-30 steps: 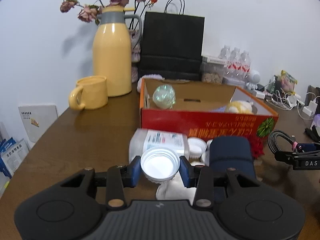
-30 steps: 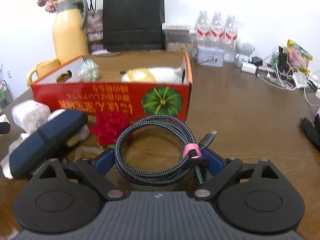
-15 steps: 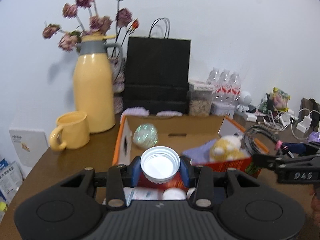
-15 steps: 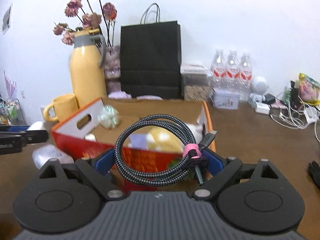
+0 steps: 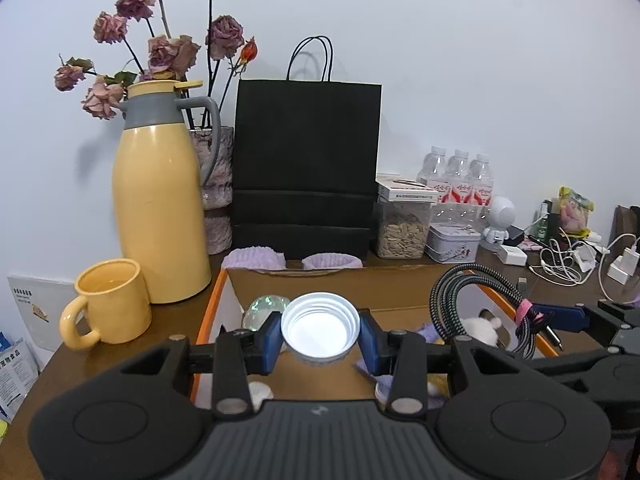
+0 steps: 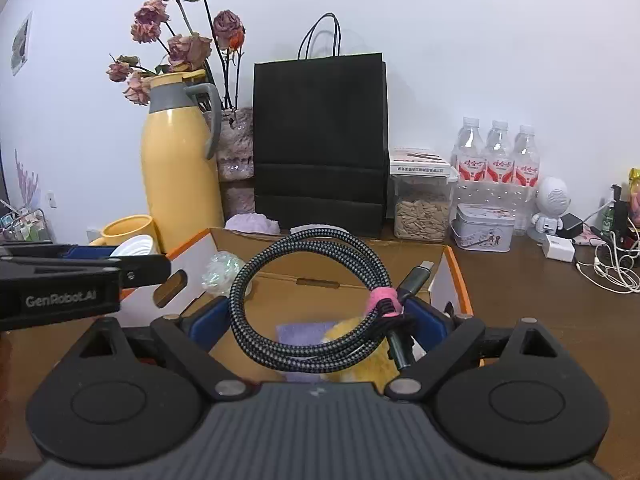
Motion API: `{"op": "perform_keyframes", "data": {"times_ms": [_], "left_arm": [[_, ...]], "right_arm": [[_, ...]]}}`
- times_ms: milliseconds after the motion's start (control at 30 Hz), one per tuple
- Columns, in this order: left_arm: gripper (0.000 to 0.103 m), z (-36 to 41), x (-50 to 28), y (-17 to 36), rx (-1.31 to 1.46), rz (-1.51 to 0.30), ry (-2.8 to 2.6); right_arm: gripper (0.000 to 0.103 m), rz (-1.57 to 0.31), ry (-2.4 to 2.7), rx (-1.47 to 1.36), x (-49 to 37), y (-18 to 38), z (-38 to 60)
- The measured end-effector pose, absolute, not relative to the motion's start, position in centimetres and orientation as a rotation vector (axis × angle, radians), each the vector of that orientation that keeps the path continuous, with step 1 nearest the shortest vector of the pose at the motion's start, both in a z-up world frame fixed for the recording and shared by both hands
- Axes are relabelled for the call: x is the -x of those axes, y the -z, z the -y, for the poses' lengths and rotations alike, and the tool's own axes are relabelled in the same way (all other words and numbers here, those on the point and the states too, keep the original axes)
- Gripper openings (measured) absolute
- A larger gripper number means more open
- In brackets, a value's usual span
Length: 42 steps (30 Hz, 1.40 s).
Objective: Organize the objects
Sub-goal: 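Carry the cap and cable into the box and open both tools, then move both tools back from the box to the table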
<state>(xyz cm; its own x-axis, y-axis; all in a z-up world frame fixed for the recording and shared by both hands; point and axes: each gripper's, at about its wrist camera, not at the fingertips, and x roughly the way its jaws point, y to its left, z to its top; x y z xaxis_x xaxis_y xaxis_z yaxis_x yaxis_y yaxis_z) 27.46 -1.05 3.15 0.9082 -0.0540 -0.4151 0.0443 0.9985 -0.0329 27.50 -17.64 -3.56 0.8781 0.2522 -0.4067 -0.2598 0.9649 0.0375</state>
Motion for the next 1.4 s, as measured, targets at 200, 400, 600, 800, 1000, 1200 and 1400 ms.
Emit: {"op": "perform_keyframes", "data": {"times_ms": [200,400,600,800,1000,1200,1400], "left_arm": [[0.039,1.2,-30.8,-2.7,0.014,-0.448,0.033],[0.039,0.9,-33.7,-1.4,0.005,-0.487,0.013],[0.055,0.4,-35.0,-0.5,0.000,-0.512,0.012],[0.103,-0.1,-34.5,-0.8,0.028,-0.475,-0.010],[0.103,-0.1,-34.2,-1.0,0.035,-0.468,-0.012],[0.103,-0.1,-33.7,-1.2,0.041,-0.463,-0.008],[0.103,-0.1,-32.1,-1.8,0.050,-0.423,0.004]], "right_arm": [[0.094,-0.435,-0.262,0.038,-30.2,4.2,17.0],[0.094,-0.463,-0.256,0.053,-32.9,5.4,16.5],[0.098,-0.491,-0.248,0.051,-34.5,6.4,16.7],[0.103,-0.508,-0.247,0.011,-34.5,6.4,17.6],[0.103,-0.503,-0.236,0.015,-34.1,6.2,17.6],[0.103,-0.481,-0.235,0.023,-33.3,5.8,17.6],[0.103,-0.461,-0.231,0.038,-32.0,5.4,17.9]]}}
